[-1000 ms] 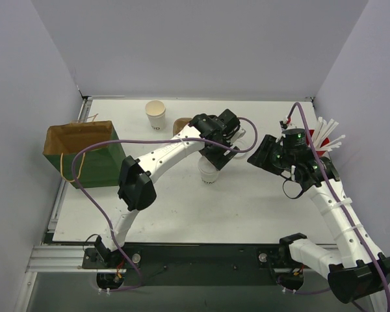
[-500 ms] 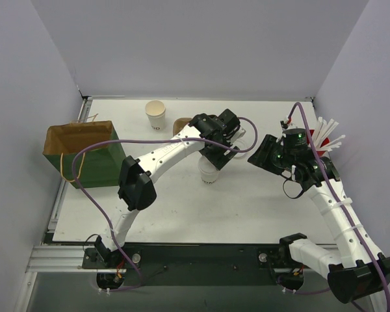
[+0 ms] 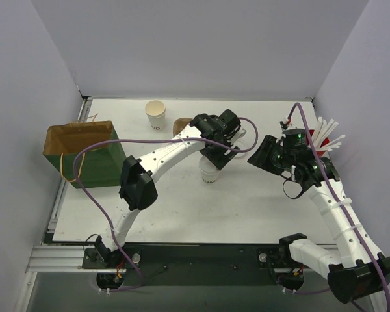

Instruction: Pack the takeout coffee

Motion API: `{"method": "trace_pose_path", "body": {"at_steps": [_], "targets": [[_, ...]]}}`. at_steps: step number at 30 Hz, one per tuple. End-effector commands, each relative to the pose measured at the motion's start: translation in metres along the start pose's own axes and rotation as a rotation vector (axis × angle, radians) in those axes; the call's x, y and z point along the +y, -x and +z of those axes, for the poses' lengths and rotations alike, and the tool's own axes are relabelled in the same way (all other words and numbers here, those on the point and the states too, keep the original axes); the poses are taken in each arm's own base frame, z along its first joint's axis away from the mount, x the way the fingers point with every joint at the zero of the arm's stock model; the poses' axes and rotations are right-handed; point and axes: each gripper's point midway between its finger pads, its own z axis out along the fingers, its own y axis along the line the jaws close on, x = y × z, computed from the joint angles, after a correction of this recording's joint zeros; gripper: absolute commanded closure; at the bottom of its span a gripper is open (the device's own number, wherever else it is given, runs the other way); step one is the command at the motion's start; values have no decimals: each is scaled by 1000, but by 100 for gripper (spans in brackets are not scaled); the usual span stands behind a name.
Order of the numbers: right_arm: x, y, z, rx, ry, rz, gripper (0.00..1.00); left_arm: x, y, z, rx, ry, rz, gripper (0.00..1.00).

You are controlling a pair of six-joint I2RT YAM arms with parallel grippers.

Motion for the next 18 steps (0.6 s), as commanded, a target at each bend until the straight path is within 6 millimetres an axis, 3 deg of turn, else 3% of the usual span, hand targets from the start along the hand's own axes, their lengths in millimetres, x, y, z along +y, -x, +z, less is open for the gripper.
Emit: {"method": "trace_pose_path", "body": {"at_steps": [1,8,18], "targets": [[-5,-4,-2,4,-8,-10,58,-3,8,0,-21,-10,16,29],[-6,-5,-2,8,-7,-11,58,-3,6,6,-6,-11,16,29],[-5,-5,-1,10,-6,-12,58,-3,7,6,-10,-11,22,17]]}}
